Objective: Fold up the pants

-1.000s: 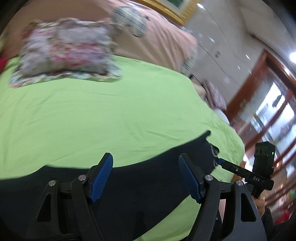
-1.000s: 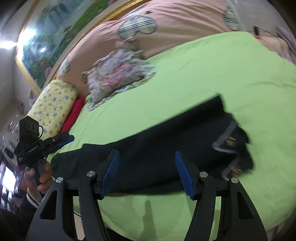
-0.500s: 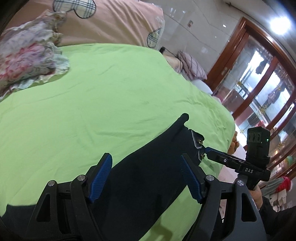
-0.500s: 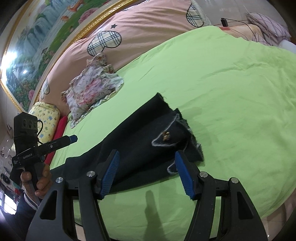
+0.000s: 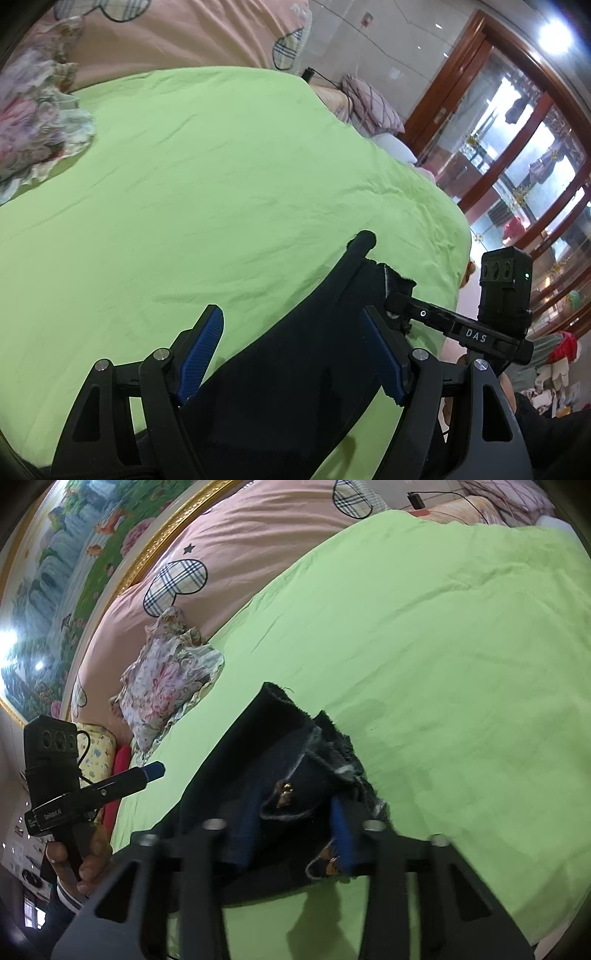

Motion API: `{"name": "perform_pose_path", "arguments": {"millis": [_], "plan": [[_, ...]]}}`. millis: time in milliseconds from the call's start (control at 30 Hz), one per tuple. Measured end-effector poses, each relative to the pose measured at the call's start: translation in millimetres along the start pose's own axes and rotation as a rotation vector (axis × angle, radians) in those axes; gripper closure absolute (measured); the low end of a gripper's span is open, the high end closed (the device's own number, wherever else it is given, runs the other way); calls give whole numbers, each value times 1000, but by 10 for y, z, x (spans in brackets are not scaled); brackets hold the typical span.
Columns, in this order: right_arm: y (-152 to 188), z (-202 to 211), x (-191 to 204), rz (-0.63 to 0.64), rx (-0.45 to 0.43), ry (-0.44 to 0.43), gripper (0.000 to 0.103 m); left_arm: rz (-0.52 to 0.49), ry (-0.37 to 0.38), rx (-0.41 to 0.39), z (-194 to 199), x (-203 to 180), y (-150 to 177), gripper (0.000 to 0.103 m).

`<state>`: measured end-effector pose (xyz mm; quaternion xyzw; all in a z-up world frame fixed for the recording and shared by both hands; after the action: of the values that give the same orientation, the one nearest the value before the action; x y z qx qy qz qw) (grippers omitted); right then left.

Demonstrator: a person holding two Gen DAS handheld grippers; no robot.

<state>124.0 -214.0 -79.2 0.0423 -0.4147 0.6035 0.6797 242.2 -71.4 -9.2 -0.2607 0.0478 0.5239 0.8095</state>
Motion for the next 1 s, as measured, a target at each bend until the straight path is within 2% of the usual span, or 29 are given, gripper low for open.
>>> {"name": "perform_pose_path", "arguments": {"millis": [100, 333, 533, 600, 700, 767, 833, 900, 967, 1000], "plan": [[57, 108, -7, -3, -20, -13, 93, -26, 12, 20, -79, -62, -83, 27], [213, 340, -21, -21, -33, -19, 94, -110, 44, 87, -277, -287, -192, 26], [270, 286, -148, -60, -16, -22, 94, -172, 25, 171, -584, -437, -237, 26], [264, 250, -161, -71, -11, -7, 92, -201, 6, 205, -692, -477, -242, 26], [258, 232, -176, -62, -11, 43, 82, -236, -25, 236, -810, -506, -246, 27], [259, 244, -211, -69, -16, 48, 77, -252, -29, 257, -885, -509, -265, 33], [261, 257, -269, -82, -23, 59, 63, -263, -15, 284, -967, -513, -304, 43], [261, 266, -309, -94, -33, 42, 59, -270, 5, 291, -995, -505, -347, 49], [262, 255, -341, -105, -30, 18, 59, -264, 53, 299, -990, -492, -394, 68], [259, 252, -348, -105, -30, 8, 59, -259, 73, 302, -991, -503, -411, 74]]}}
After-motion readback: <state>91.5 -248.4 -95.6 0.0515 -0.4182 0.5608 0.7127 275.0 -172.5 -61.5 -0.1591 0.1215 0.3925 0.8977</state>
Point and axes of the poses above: each gripper's, at about its wrist camera, not at the fingertips, and z roughly against the way its jaws point, x to its left, y to its underside, the point moved 4 cm from there along -z, roughly the way its jaws point, and after that the axes turned 14 degrees about x, right-handed, at the moved point
